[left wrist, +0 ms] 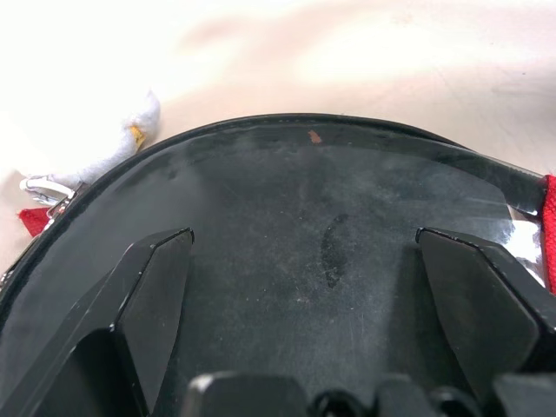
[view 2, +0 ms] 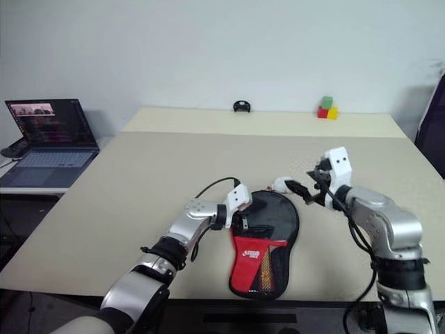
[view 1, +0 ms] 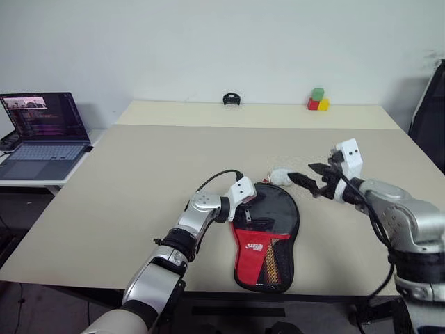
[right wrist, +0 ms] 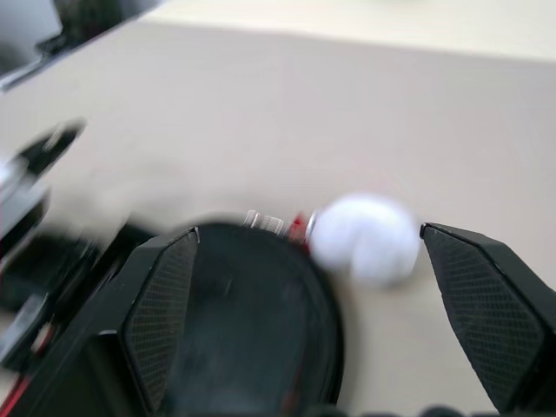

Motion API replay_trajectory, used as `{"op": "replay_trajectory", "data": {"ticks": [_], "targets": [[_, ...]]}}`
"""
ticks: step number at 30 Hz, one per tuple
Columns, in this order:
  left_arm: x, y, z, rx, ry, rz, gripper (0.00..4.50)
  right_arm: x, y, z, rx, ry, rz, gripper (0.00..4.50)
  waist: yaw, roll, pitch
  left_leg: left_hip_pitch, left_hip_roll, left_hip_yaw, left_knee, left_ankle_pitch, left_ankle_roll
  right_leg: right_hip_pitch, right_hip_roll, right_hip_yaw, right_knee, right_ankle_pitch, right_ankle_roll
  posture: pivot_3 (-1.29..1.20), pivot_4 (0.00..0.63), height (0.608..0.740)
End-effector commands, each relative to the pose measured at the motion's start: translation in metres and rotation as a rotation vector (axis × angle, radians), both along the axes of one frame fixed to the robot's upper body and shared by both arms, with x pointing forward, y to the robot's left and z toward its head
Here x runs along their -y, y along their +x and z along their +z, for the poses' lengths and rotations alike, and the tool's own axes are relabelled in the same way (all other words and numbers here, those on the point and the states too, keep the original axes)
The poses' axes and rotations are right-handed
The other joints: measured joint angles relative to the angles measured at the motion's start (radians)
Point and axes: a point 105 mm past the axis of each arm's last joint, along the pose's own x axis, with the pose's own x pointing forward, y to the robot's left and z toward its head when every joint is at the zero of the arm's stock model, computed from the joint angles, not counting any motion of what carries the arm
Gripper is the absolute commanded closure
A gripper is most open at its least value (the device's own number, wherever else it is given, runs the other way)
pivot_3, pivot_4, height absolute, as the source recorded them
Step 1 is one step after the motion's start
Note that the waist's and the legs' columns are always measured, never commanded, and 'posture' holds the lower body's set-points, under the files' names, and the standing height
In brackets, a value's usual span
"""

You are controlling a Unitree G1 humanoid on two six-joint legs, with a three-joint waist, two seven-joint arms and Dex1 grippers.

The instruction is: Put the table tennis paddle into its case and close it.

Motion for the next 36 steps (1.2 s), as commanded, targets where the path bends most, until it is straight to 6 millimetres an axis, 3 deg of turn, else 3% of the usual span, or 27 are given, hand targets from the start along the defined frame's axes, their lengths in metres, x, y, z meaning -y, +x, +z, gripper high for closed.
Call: {"op": "replay_trajectory", "data": {"ticks": [1,6,11,25,28,36], "targets": [[-0.01,-0.012,-0.039,-0.107,0.093,0.009,0.03,-0.005,0.019,0.009,0.039,0.015,0.001,0.0,0.0,0.0,0.0,0.0,0.0,0.0,0.0,0.0,0.0,0.0,0.0,0.0,0.0,0.0,0.0,0.0,0.15,0.74],[-0.007,-0.013,-0.038,-0.101,0.079,0.009,0.03,-0.011,0.061,-0.01,0.018,-0.014,-0.053,0.0,-0.007,0.001,-0.001,0.001,0.0,0.002,0.0,0.0,0.0,0.0,0.0,0.001,0.0,0.0,0.0,0.0,0.15,0.74],[-0.007,-0.014,-0.037,-0.1,0.071,0.012,0.03,-0.02,0.086,-0.033,-0.009,-0.017,-0.104,0.0,-0.01,0.001,-0.001,0.001,0.0,0.002,-0.001,0.0,0.0,0.0,0.0,0.001,0.0,0.0,0.0,0.0,0.15,0.74],[-0.015,-0.014,-0.039,-0.098,0.089,0.037,0.03,-0.029,0.092,-0.068,-0.067,-0.053,-0.129,0.0,-0.019,0.002,-0.002,0.001,0.0,0.002,-0.003,0.0,0.0,0.0,-0.001,0.002,0.0,0.0,0.0,0.0,0.15,0.74],[-0.014,-0.013,-0.04,-0.096,0.094,0.039,0.0,-0.029,0.091,-0.071,-0.07,-0.055,-0.129,0.61,-0.019,0.003,-0.002,0.002,0.0,0.002,-0.003,0.0,0.0,0.0,-0.001,0.002,0.0,0.0,0.0,0.0,0.15,0.74],[-0.012,-0.01,-0.046,-0.105,0.118,0.062,0.0,-0.031,0.087,-0.079,-0.07,-0.101,-0.106,3.21,-0.019,0.004,-0.004,0.002,0.0,0.002,-0.003,0.0,0.0,0.0,-0.001,0.002,0.0,0.0,0.0,0.0,0.15,0.74]]}}
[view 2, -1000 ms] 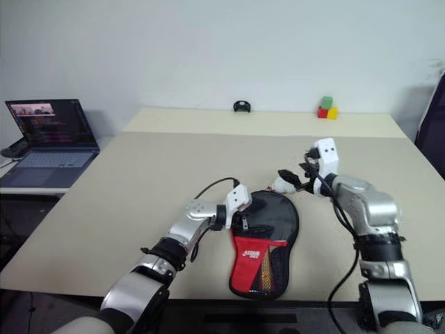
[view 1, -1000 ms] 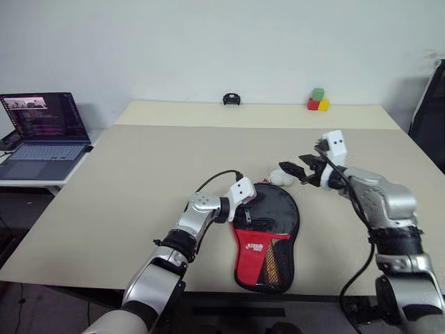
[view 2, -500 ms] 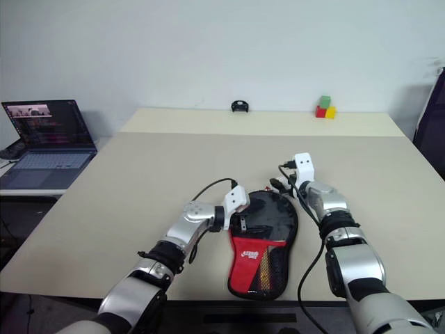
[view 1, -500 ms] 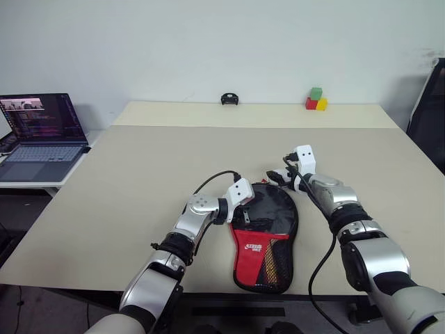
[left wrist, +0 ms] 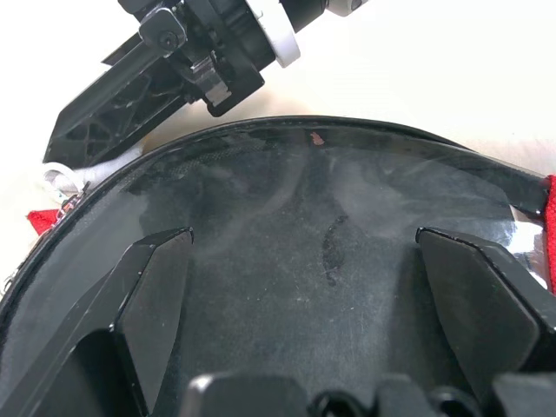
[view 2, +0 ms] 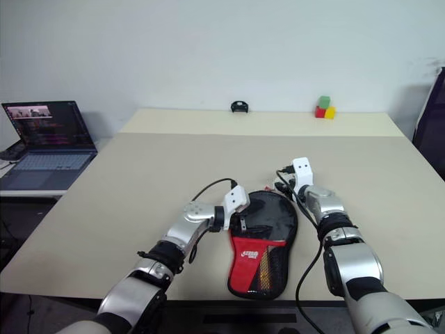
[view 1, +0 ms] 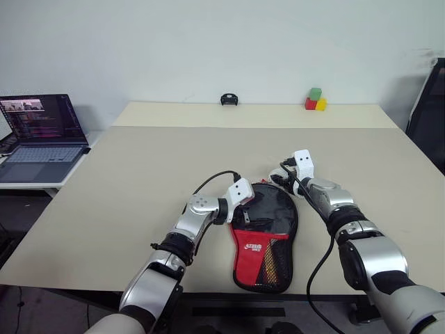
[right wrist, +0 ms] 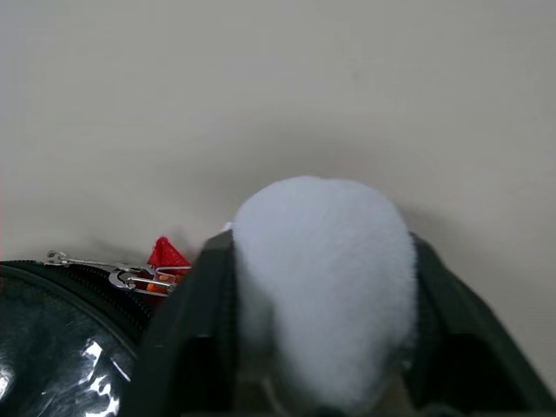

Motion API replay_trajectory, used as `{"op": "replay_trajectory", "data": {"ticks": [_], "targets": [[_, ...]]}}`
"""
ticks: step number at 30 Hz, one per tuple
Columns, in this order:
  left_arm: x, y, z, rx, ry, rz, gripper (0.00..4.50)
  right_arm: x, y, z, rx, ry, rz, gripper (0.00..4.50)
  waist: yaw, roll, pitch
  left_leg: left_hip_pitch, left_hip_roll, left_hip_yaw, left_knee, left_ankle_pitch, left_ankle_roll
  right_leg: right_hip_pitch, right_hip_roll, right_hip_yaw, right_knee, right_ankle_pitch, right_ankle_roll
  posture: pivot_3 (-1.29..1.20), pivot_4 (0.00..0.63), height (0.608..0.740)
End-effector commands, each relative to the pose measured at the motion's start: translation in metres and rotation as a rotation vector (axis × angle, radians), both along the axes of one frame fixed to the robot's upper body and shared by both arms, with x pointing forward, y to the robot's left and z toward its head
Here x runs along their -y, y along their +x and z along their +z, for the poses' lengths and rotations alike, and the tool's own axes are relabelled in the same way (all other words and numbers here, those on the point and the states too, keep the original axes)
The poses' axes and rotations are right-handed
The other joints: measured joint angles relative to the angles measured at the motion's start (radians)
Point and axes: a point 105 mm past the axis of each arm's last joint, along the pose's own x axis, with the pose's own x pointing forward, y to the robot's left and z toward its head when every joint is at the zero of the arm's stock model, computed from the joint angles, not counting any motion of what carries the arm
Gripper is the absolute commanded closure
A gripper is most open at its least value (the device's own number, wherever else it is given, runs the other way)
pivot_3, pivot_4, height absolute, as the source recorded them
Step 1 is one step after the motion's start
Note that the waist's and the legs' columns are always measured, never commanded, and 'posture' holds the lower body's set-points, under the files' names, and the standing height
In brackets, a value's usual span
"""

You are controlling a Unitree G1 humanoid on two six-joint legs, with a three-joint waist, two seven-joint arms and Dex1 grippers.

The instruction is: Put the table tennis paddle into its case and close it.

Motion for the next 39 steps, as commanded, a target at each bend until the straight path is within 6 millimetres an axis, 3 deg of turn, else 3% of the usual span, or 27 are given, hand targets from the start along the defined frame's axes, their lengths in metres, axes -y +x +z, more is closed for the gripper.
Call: {"op": "replay_trajectory", "data": {"ticks": [1,4,7,13,19,25,30,39], "targets": [[-0.008,-0.008,-0.046,-0.13,0.132,0.037,0.0,-0.004,0.001,0.009,0.054,-0.032,0.025,3.45,0.001,0.0,0.0,0.001,0.0,0.0,0.0,0.0,0.0,0.001,0.0,0.0,0.0,0.0,0.0,0.0,0.15,0.74],[-0.009,-0.007,-0.053,-0.151,0.157,0.053,0.0,-0.004,0.001,0.012,0.074,-0.052,0.033,3.8,0.002,0.0,0.0,0.005,0.0,0.0,0.0,0.0,0.0,0.006,0.0,0.0,0.0,0.0,0.0,0.0,0.15,0.74],[-0.013,-0.01,-0.064,-0.182,0.185,0.062,0.0,0.001,0.002,0.021,0.099,-0.066,0.037,3.86,0.001,0.0,-0.001,0.011,-0.001,0.0,-0.002,0.0,0.0,0.011,0.0,0.0,0.0,0.0,0.0,0.0,0.15,0.74],[-0.021,-0.017,-0.083,-0.251,0.211,0.083,0.0,0.028,-0.003,0.035,0.125,-0.116,0.019,3.86,0.002,-0.001,-0.004,0.016,-0.001,0.0,-0.005,0.0,0.0,0.016,0.0,0.0,-0.001,0.0,0.0,0.0,0.15,0.74],[-0.023,-0.022,-0.088,-0.278,0.217,0.075,0.0,0.054,-0.025,0.039,0.1,-0.187,0.023,3.86,0.005,0.0,-0.009,0.018,-0.001,0.0,-0.005,0.0,0.0,0.018,-0.001,-0.001,-0.002,0.0,0.0,0.0,0.15,0.74],[-0.024,-0.024,-0.09,-0.303,0.211,0.067,0.0,0.074,-0.06,0.027,0.011,-0.243,0.059,3.86,0.007,0.0,-0.013,0.019,-0.001,-0.002,-0.008,0.0,0.0,0.021,-0.001,-0.003,-0.007,0.0,0.001,0.0,0.15,0.74],[-0.026,-0.026,-0.093,-0.314,0.226,0.064,0.0,0.096,-0.108,0.01,-0.128,-0.254,0.096,3.86,0.01,0.003,-0.018,0.018,0.0,-0.006,-0.01,0.0,0.0,0.024,0.0,-0.007,-0.015,-0.001,0.001,0.0,0.15,0.74],[-0.022,-0.027,-0.094,-0.313,0.235,0.045,0.0,0.073,-0.202,0.001,-0.305,-0.25,0.346,3.86,0.021,0.002,-0.021,0.016,0.0,-0.011,-0.011,-0.002,0.001,0.027,0.0,-0.012,-0.022,-0.005,0.009,0.0,0.15,0.74]]}}
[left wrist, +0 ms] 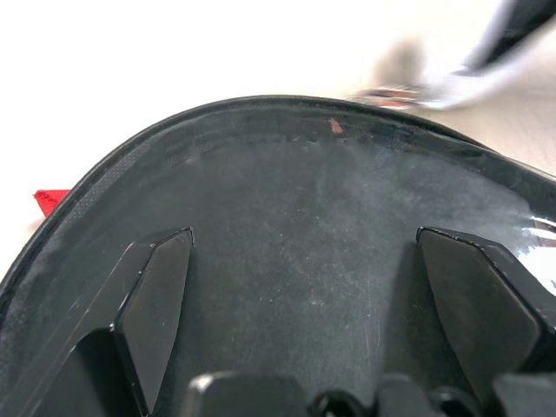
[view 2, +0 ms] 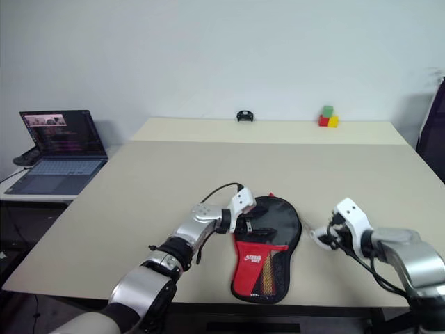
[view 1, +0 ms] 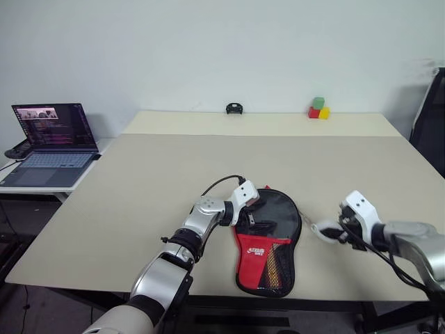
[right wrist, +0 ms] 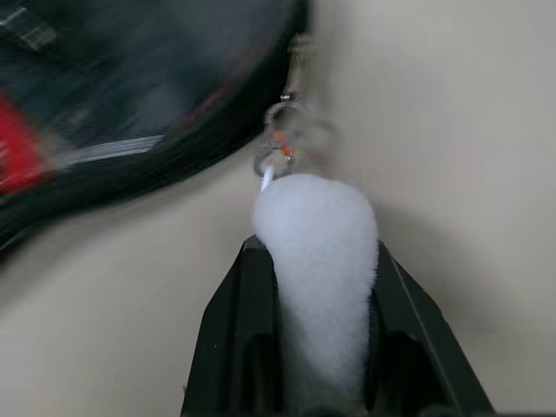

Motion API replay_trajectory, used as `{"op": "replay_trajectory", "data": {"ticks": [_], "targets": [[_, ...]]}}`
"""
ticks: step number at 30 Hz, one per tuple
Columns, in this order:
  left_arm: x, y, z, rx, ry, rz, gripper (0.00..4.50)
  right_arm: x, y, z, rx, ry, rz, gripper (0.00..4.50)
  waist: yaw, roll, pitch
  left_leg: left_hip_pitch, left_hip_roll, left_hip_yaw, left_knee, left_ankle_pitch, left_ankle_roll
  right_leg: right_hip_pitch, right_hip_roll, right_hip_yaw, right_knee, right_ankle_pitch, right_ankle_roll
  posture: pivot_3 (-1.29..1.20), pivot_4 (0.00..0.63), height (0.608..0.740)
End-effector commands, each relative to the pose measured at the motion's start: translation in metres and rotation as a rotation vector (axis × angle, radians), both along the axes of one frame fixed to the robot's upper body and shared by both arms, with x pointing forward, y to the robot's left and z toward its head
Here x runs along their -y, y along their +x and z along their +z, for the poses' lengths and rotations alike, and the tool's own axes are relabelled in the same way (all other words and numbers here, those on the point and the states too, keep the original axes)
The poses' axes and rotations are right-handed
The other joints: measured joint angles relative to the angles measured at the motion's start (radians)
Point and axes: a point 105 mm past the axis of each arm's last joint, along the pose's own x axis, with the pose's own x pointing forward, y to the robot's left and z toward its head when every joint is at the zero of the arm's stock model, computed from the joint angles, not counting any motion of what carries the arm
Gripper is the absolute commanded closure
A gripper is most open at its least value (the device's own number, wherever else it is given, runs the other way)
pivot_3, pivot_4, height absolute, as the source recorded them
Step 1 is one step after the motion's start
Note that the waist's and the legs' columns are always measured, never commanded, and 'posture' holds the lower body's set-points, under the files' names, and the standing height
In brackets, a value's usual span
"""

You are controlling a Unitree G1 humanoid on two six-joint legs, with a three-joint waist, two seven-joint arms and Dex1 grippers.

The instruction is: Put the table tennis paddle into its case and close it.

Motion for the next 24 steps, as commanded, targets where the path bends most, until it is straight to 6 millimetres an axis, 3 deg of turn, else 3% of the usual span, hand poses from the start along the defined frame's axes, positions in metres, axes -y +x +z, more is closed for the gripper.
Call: {"op": "replay_trajectory", "data": {"ticks": [1,11,24], "targets": [[-0.032,-0.03,-0.075,-0.211,0.22,0.018,0.0,-0.013,-0.025,0.012,-0.019,0.028,0.083,3.86,-0.001,-0.001,0.0,0.0,0.0,0.0,0.0,0.0,0.0,0.0,0.0,0.0,0.0,0.0,0.0,0.0,0.15,0.74],[-0.029,-0.031,-0.074,-0.207,0.224,0.003,0.0,-0.029,-0.1,-0.004,-0.225,0.05,0.249,3.9,0.006,-0.003,-0.002,-0.001,0.001,-0.008,-0.001,-0.002,-0.002,0.003,0.0,-0.01,-0.012,-0.001,0.001,0.0,0.15,0.74],[-0.029,-0.03,-0.072,-0.197,0.228,-0.008,0.0,-0.071,-0.147,-0.006,-0.332,0.193,0.419,3.95,0.01,-0.005,-0.005,0.0,0.0,-0.011,-0.002,-0.007,-0.002,0.01,-0.001,-0.013,-0.014,-0.005,0.003,0.0,0.15,0.74]]}}
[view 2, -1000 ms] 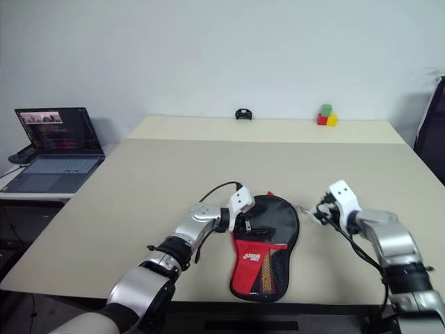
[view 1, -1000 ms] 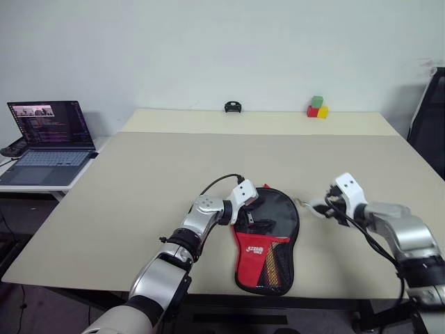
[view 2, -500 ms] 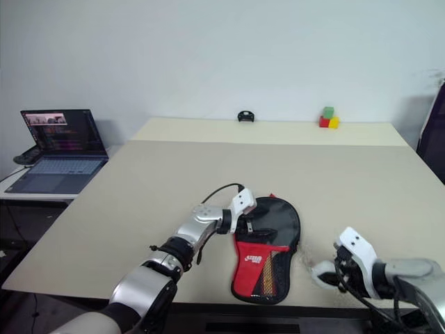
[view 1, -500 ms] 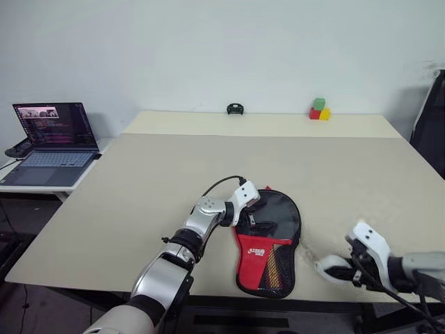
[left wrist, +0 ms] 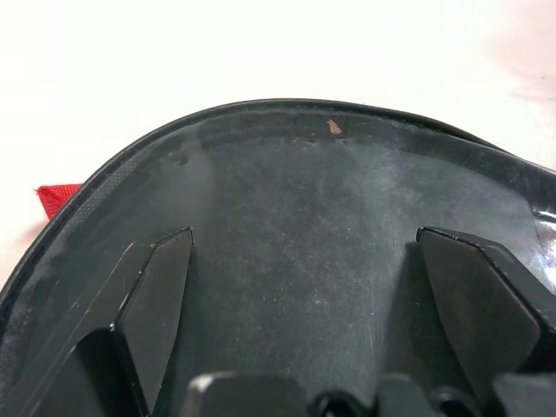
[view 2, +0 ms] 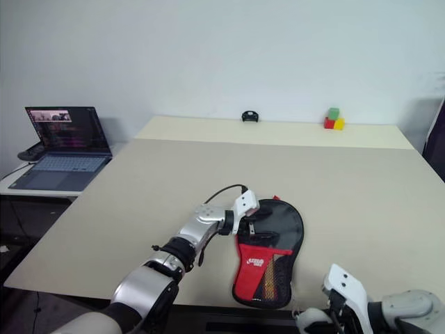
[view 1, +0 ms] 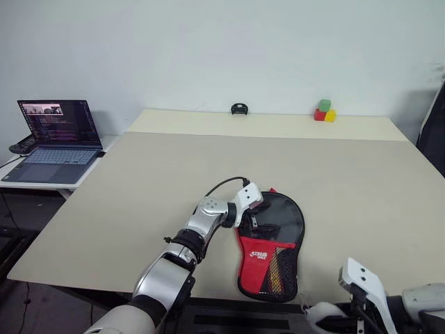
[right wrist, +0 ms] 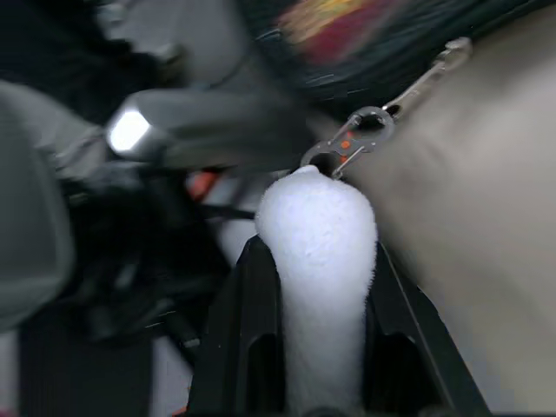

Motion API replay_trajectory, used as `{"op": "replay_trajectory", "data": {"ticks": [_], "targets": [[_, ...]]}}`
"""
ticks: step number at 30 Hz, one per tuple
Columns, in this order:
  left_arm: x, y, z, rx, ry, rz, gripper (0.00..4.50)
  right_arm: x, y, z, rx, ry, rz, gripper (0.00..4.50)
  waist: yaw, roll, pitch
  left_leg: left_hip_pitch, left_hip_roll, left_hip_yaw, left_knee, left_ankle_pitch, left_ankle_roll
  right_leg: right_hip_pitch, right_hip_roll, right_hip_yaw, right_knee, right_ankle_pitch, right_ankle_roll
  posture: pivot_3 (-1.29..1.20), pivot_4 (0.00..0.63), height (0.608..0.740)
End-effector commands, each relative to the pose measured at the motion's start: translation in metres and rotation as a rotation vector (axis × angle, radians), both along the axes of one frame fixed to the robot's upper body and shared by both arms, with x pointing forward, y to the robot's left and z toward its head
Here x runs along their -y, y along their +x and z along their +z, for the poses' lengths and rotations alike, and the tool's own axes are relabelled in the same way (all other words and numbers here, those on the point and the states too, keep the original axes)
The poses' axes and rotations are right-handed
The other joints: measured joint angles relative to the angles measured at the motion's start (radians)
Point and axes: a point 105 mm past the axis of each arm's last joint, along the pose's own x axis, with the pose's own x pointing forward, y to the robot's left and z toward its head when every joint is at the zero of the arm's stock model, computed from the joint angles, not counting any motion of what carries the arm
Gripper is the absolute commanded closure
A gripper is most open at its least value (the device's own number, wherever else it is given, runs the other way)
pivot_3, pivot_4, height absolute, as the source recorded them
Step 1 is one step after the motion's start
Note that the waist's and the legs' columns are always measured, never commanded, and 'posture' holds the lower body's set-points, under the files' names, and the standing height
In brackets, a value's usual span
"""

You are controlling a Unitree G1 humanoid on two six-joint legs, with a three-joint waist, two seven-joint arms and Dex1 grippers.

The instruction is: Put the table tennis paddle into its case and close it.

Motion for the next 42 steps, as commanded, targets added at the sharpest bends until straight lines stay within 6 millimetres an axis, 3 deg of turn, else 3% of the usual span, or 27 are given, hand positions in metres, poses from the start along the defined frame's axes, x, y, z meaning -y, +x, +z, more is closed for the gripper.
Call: {"op": "replay_trajectory", "data": {"ticks": [1,9,20,21,22,27,32,35,42], "targets": [[-0.035,-0.025,-0.07,-0.192,0.225,0.035,0.0,-0.017,-0.02,0.006,-0.045,0.07,0.08,3.95,-0.001,0.0,0.0,0.0,0.0,0.0,0.0,0.0,0.0,0.0,0.0,0.0,0.0,0.0,0.0,0.0,0.15,0.74],[-0.032,-0.025,-0.07,-0.185,0.228,0.028,0.0,-0.037,-0.036,0.008,-0.074,0.147,0.098,3.95,-0.001,-0.001,0.0,0.0,0.0,0.0,0.0,0.0,0.0,0.0,0.0,0.0,0.0,0.0,0.0,0.0,0.15,0.74],[-0.029,-0.025,-0.069,-0.179,0.228,0.023,0.0,-0.05,-0.023,0.019,-0.006,0.169,0.073,3.95,-0.001,-0.002,0.0,0.0,0.0,-0.001,0.0,0.0,-0.001,-0.003,0.0,0.0,-0.001,0.0,0.0,0.0,0.15,0.74],[-0.029,-0.025,-0.069,-0.179,0.228,0.024,0.0,-0.049,-0.022,0.02,-0.005,0.167,0.072,3.24,-0.001,-0.002,0.0,0.0,0.0,-0.001,0.0,0.0,-0.001,-0.003,0.0,0.0,-0.001,0.0,0.0,0.0,0.15,0.74],[-0.029,-0.025,-0.069,-0.179,0.227,0.025,0.0,-0.05,-0.022,0.022,-0.003,0.17,0.074,3.1,-0.001,-0.002,0.0,0.0,0.0,-0.001,0.0,0.0,-0.001,-0.004,0.0,0.0,-0.001,0.0,0.0,0.0,0.15,0.74],[-0.028,-0.024,-0.069,-0.177,0.224,0.031,0.0,-0.05,-0.011,0.035,0.032,0.191,0.071,1.42,-0.001,-0.002,0.0,0.0,0.0,-0.001,0.0,0.0,-0.001,-0.005,0.0,0.0,-0.001,0.0,0.0,0.0,0.15,0.74],[-0.027,-0.024,-0.069,-0.175,0.219,0.034,0.0,-0.046,-0.005,0.042,0.046,0.196,0.062,1.42,0.0,-0.003,0.0,0.0,0.0,-0.001,0.0,0.0,-0.001,-0.005,-0.001,0.0,-0.001,0.0,0.0,0.0,0.15,0.74],[-0.025,-0.024,-0.067,-0.171,0.21,0.032,0.0,-0.038,0.011,0.049,0.102,0.193,0.02,1.42,0.0,-0.003,0.0,0.0,0.0,-0.001,0.0,0.0,-0.001,-0.005,-0.001,0.0,-0.001,0.0,0.0,0.0,0.15,0.74],[-0.019,-0.02,-0.046,-0.107,0.144,-0.015,0.0,0.01,0.097,0.084,0.451,0.146,-0.166,1.42,0.0,-0.003,0.002,-0.001,0.0,0.0,0.0,0.0,-0.001,-0.006,-0.001,0.0,-0.002,0.0,0.0,0.0,0.15,0.74]]}}
